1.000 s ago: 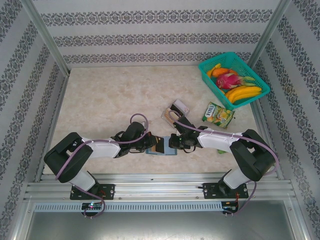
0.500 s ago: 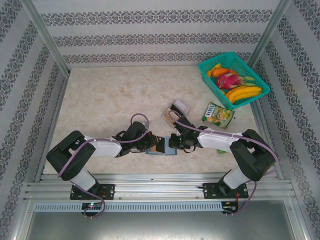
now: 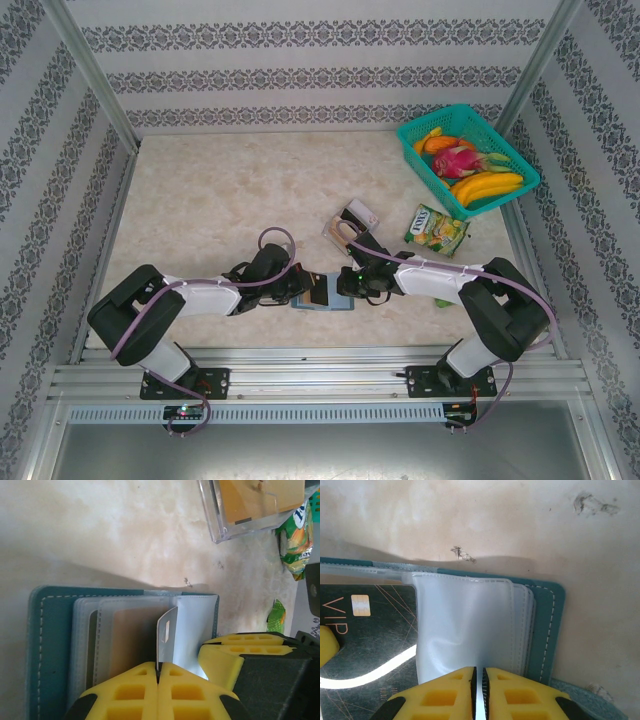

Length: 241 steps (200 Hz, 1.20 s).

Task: Put the credit cards into the card holder

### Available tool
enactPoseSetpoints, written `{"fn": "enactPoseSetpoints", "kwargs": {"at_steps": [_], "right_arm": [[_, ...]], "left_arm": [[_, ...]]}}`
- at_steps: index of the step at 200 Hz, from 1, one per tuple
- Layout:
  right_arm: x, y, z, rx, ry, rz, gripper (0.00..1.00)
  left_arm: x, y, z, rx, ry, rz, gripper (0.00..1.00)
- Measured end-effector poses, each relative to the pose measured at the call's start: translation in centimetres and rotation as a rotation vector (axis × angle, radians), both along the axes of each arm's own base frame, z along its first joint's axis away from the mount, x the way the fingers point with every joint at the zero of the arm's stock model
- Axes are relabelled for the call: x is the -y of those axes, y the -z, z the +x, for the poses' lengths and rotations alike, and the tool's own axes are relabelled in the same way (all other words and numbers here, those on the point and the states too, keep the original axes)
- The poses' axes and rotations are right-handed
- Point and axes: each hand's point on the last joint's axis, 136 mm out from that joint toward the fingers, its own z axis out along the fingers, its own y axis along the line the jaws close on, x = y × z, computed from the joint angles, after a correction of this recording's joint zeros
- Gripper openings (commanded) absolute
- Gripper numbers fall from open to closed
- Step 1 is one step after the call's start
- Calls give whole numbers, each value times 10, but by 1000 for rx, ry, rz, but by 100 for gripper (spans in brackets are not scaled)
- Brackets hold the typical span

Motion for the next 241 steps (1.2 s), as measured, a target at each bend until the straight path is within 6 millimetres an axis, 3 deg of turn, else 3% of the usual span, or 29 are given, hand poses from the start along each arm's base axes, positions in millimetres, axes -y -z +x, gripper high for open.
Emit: {"fn": "enactPoseSetpoints", "kwargs": {"at_steps": [162, 214, 241], "right_arm": [[0, 0, 0, 0, 0, 0, 16], [-1, 0, 1, 2, 1, 1, 17], [-2, 0, 3, 6, 0, 5, 17]], "left_arm": [[6, 3, -1, -30, -16, -7, 0], [-3, -10, -3, -7, -47, 24, 0], [-8, -5, -5, -20, -60, 44, 0]]}}
